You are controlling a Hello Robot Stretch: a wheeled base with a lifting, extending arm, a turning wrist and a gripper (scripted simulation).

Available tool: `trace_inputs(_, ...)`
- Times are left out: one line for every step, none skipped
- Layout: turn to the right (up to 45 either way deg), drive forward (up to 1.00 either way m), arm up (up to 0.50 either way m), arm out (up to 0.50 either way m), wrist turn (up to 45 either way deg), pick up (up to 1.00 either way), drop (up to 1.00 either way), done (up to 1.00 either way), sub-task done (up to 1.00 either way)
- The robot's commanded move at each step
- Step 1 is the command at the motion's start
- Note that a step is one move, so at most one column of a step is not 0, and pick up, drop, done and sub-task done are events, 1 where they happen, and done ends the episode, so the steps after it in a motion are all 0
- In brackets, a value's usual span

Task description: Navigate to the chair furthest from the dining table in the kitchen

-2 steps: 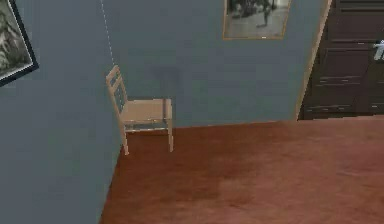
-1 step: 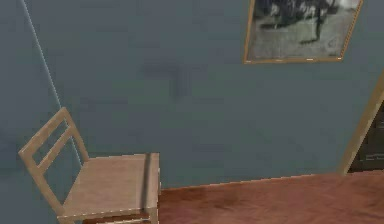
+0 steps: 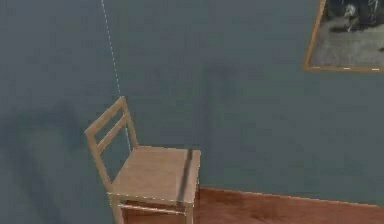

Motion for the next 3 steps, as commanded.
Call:
trace_inputs(0.0, 0.15, 0.00, 0.00, 0.0, 0.00, 0.00, 0.00, 0.00)
trace_inputs(-12.0, 0.00, 0.00, 0.00, 0.0, 0.00, 0.00, 0.00, 0.00)
trace_inputs(0.0, 0.00, 0.00, 0.00, 0.0, 0.00, 0.00, 1.00, 0.00)
